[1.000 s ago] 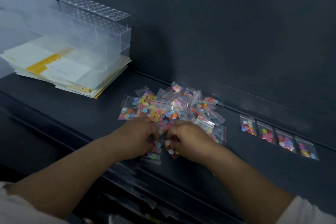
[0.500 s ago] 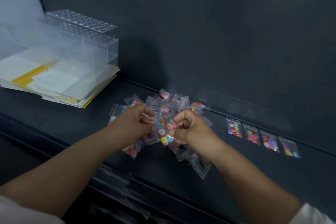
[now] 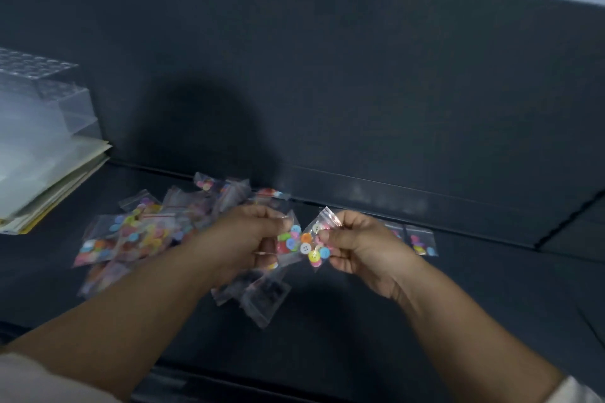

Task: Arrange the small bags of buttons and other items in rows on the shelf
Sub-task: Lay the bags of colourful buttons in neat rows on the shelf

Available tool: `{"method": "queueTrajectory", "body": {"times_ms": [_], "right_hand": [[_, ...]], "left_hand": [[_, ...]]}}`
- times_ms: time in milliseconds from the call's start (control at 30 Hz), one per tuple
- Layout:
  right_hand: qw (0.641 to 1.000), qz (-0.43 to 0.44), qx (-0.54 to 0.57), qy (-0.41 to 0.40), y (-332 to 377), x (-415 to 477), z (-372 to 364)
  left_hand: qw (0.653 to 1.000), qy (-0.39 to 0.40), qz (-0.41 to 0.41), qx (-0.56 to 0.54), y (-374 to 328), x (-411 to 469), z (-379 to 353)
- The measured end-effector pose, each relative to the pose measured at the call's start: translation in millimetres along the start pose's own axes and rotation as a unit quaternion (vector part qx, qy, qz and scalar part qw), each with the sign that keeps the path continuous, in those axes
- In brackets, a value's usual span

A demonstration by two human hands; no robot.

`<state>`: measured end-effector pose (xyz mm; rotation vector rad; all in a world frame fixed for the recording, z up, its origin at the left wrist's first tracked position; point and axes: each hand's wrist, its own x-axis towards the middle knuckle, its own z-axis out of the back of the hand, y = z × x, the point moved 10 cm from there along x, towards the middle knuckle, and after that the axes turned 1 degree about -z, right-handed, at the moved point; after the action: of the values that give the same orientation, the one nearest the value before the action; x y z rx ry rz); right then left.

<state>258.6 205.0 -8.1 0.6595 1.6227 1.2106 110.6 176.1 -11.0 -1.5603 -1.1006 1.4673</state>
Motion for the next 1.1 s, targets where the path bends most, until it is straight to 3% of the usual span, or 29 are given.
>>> {"method": "queueTrajectory", "body": {"times_ms": [167,467,800,900,1000,1100], "right_hand": [[0.998,-0.005,0.02,-0.051,-12,-13,72],[0.976,-0.013,-0.055,-0.208,-23,-29,226],[0.952,0.019,-0.187,-0.242,-31,2,288],[0.925,0.059,-0.268,-0.264,-27,2,290],[0.86,0.142,-0.396,-0.288,-13,-11,285],[0.82,0.201,-0.474,-0.25,-15,-18,270]], "left_hand": [[1.0,-0.004,0.016,-0.008,6,20,-59],[0.999,-0.024,0.005,0.034,6,47,-126],[0.999,-0.028,0.011,0.028,15,66,-161],[0.999,-0.035,0.008,0.037,16,68,-167],[0.999,-0.034,0.003,0.041,15,70,-173],[0.999,-0.032,0.003,0.044,16,72,-177]]}}
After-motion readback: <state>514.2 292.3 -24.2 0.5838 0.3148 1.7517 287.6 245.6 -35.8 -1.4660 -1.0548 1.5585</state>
